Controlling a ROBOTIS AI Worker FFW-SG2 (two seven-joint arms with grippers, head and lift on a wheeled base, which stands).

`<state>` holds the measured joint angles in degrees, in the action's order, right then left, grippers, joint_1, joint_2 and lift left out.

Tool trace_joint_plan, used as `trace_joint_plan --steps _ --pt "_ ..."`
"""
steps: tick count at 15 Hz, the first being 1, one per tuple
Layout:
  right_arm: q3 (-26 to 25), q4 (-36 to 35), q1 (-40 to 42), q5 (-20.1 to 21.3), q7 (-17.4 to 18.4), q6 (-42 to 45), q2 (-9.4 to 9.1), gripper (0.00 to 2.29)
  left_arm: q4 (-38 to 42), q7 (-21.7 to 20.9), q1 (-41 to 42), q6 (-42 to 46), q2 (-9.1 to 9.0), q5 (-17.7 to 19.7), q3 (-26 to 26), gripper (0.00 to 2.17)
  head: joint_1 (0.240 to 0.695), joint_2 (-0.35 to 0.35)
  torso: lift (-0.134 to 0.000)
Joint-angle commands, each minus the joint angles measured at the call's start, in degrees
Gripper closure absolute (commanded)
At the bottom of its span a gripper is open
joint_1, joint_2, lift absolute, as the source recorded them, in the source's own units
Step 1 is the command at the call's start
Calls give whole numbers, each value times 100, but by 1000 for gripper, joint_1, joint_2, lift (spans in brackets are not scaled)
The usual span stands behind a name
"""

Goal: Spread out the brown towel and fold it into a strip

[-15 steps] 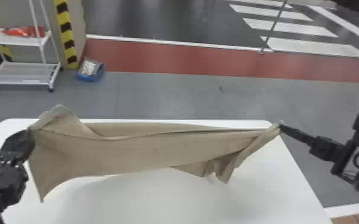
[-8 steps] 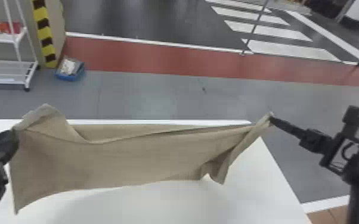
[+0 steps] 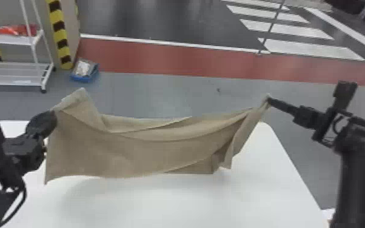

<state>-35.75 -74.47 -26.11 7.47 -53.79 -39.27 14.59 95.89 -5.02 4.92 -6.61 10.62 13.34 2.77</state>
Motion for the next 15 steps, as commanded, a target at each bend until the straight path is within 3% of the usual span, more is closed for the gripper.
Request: trace_joint_plan --steps 1,3,6,7,9,10,11,13,15 --pt "42 925 -562 79 132 696 141 1929 -852 -254 -695 542 -7 327 74 2020 686 -228 0" --pt "138 1409 -861 238 281 1593 158 1929 -1555 -517 -1257 1122 -25 476 215 2020 657 -226 0" --pt "50 1497 -1072 194 334 1979 194 1929 -1942 -807 -1661 1245 -34 969 241 2020 586 -225 0" --pt "33 1497 -1063 150 175 1944 264 1929 -2004 -1001 -1670 1350 -34 995 241 2020 574 -223 0" --pt "15 1400 -747 79 -536 1839 343 1929 -2355 -1431 -1530 1491 -34 1074 250 2020 550 -229 0" --pt "6 1163 -167 27 -932 1962 369 1929 -2724 -1642 -1415 2071 -34 1083 338 2020 557 -230 0" --pt "6 1119 246 9 -1081 2348 396 1929 -3155 -1713 -1380 2704 10 1074 549 2020 577 -230 0" --pt "6 1374 967 -17 -1178 3456 484 1929 -3955 -1713 -1319 3794 28 1030 892 2017 635 -236 0" --pt "6 1497 1363 -105 -1257 3895 554 1929 -3928 -1616 -1169 3917 37 898 918 1993 695 -259 0"
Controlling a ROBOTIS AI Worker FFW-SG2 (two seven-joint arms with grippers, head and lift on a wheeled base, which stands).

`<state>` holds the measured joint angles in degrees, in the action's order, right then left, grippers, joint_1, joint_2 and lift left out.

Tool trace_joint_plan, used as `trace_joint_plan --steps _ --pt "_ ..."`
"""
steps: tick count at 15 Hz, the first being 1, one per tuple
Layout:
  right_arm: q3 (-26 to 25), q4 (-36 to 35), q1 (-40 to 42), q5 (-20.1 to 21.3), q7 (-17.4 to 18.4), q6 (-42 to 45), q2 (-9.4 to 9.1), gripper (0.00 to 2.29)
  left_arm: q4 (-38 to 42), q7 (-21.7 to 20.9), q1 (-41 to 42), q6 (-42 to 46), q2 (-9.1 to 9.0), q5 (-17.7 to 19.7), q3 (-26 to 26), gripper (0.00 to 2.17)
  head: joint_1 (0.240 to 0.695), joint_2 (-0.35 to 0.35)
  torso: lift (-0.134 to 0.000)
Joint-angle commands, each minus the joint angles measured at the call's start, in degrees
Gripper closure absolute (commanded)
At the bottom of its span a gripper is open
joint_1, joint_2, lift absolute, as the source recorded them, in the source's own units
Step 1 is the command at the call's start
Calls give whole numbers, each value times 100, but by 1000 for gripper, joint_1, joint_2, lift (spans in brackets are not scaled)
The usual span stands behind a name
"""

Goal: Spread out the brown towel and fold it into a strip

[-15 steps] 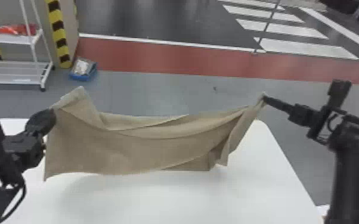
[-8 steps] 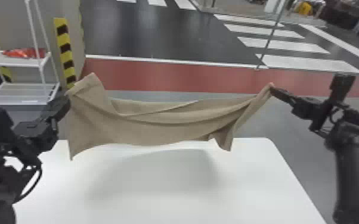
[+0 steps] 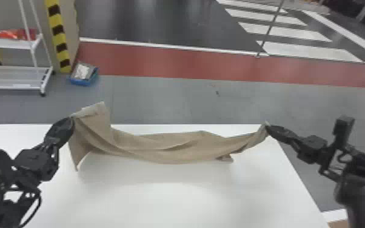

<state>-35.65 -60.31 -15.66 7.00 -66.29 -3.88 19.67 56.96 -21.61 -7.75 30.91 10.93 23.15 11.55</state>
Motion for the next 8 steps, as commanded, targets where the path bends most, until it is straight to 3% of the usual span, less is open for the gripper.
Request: trace_joint_plan --steps 1,3,4,5,6,8 --pt "-4 63 485 -111 -42 375 72 1929 52 114 160 147 23 -135 41 1814 695 -267 0" --pt "-4 46 678 -120 -165 375 81 1929 307 272 379 129 32 -328 -21 1251 695 -276 0" --pt "32 2 775 -120 -209 375 72 1929 315 386 423 129 50 -478 -30 599 695 -281 0" --pt "84 -25 845 -120 -218 304 63 1929 315 448 476 129 58 -689 -39 103 695 -282 0" --pt "111 -78 898 -120 -218 234 46 1929 324 623 617 147 94 -953 -47 6 695 -283 0" --pt "146 -113 924 -120 -218 76 28 1929 350 694 828 182 313 -1023 -197 9 695 -281 0"
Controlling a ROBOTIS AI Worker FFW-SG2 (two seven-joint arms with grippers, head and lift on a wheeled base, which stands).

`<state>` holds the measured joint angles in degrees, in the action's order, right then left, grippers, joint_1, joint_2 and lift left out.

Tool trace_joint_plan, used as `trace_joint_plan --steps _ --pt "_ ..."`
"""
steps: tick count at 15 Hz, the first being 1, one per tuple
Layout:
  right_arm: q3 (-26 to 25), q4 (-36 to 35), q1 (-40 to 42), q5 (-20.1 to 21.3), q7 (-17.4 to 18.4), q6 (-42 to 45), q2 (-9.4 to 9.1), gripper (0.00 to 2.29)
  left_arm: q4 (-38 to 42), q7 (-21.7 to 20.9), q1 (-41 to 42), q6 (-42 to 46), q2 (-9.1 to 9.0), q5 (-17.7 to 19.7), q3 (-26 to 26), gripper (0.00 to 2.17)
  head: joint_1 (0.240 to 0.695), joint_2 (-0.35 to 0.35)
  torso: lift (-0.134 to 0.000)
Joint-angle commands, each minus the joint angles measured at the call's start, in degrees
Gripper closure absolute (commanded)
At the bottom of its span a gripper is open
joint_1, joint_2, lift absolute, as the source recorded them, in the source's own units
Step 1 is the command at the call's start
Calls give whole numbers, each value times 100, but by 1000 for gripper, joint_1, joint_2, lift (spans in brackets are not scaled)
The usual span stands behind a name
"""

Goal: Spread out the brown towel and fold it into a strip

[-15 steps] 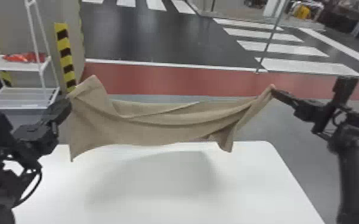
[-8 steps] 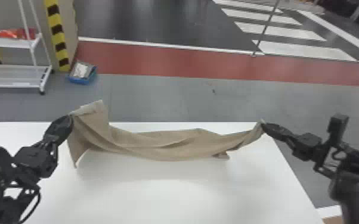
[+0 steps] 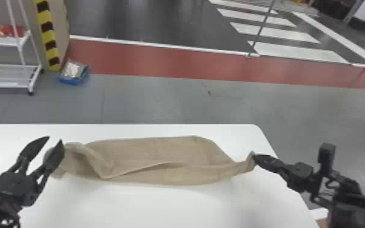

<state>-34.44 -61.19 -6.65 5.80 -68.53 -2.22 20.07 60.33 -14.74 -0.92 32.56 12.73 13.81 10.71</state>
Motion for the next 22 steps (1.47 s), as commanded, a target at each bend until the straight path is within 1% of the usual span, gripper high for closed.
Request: trace_joint_plan --steps 1,2,3,4,5,6,9,10,11,12,13,14,15,16,17,18,19,22 --pt "25 -24 23 0 -2 -143 -12 1929 58 85 356 34 186 -247 -316 9 695 -275 0" --pt "16 -33 49 0 -2 -178 -12 1929 137 252 575 122 248 -414 -526 22 695 -266 0" --pt "25 -51 67 9 7 -178 -12 1929 304 393 813 175 353 -467 -623 22 695 -251 0" --pt "16 -51 67 44 7 -196 -12 1929 585 454 1111 193 459 -485 -720 26 695 -237 0" --pt "25 -42 58 88 7 -196 -12 1929 752 507 1340 333 503 -634 -737 29 695 -208 0" --pt "34 -51 49 88 7 -266 -12 1929 840 621 1445 456 494 -951 -729 33 695 -200 0" --pt "51 -95 49 79 7 -565 -118 1929 919 665 1481 878 485 -1258 -395 33 695 -211 0" --pt "51 -95 41 70 7 -635 -118 1929 1016 674 1507 931 485 -1346 -245 33 695 -233 0" --pt "43 -103 49 70 -2 -706 -126 1929 1209 700 1577 913 476 -1513 -69 29 695 -248 0" --pt "51 -165 49 35 -2 -741 -126 1929 1394 797 1674 896 459 -1847 62 33 695 -263 0" --pt "25 -165 49 18 -2 -776 -126 1929 1525 955 1735 896 423 -2260 256 33 695 -280 0" --pt "-10 -165 49 9 -2 -759 -126 1929 1534 1122 1735 773 415 -2559 511 33 695 -326 0" --pt "-37 -165 58 0 -11 -741 -118 1929 1534 1360 1683 509 380 -3060 730 90 695 -350 0" --pt "-54 -156 58 -9 -20 -723 -109 1929 1517 1579 1542 122 318 -3631 915 164 695 -350 0" --pt "-63 -156 67 -26 -55 -741 -100 1929 1420 1808 1410 -229 248 -4167 1029 191 695 -350 0" --pt "-81 -156 58 -26 -81 -741 -100 1929 1306 1913 1314 -352 195 -4422 1082 194 695 -350 0" --pt "-98 -156 67 -70 -81 -741 -100 1929 1174 1975 1182 -387 160 -4554 1108 194 695 -350 0" --pt "-98 -130 85 -149 -90 -759 -91 1929 770 2599 830 -651 89 -5178 1258 198 695 -350 0"
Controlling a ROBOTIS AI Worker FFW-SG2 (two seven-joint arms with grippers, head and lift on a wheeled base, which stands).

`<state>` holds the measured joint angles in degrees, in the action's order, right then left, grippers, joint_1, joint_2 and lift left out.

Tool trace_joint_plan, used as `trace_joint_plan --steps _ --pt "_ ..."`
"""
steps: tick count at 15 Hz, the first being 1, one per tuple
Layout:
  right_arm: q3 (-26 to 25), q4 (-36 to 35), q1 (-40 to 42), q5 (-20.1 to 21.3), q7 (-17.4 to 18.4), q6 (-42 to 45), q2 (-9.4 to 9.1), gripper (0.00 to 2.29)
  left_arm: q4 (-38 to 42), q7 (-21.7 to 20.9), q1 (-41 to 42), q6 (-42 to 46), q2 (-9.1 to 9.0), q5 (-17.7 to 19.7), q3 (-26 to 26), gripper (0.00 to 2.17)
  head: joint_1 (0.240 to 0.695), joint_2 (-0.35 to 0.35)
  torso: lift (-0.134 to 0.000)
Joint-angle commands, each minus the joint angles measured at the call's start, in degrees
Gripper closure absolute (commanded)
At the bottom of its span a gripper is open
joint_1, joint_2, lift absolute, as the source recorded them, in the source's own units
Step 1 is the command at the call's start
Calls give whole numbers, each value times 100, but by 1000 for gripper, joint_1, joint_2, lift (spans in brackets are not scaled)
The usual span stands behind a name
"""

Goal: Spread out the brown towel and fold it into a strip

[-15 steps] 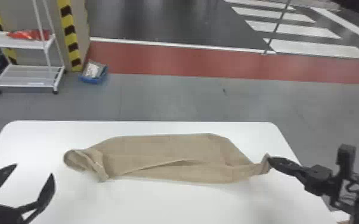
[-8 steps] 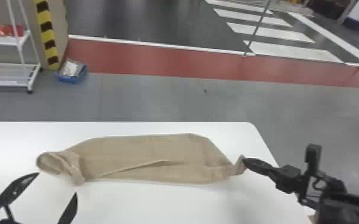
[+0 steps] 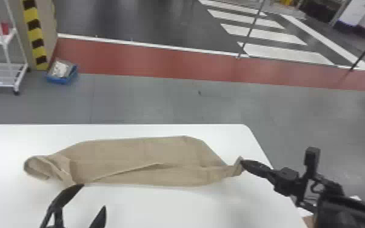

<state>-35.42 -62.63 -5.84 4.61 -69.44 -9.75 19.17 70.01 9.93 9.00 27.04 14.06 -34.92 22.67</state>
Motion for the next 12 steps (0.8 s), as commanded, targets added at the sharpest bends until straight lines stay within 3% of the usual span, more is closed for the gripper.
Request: trace_joint_plan --steps 1,3,5,7,10,12 --pt "0 23 4 -57 -9 -23 -1 1929 -339 369 -320 -257 -70 -481 89 194 695 -350 0" --pt "0 23 4 -57 -35 -41 -9 1929 -602 809 -548 -626 -79 -868 115 194 695 -350 0" --pt "-9 14 4 -74 -70 -128 -1 1929 -989 1310 -706 -731 -114 -1624 115 194 695 -350 0" --pt "-35 14 4 -171 -140 -216 17 1929 -1121 1564 -777 -1083 -97 -2081 106 198 695 -350 0" --pt "-115 14 4 -215 -202 -322 26 1929 -1200 1934 -777 -1276 -53 -2573 106 211 695 -350 0" --pt "-141 14 4 -215 -220 -375 26 1929 -1200 2109 -777 -1347 -61 -2608 115 218 695 -350 0"
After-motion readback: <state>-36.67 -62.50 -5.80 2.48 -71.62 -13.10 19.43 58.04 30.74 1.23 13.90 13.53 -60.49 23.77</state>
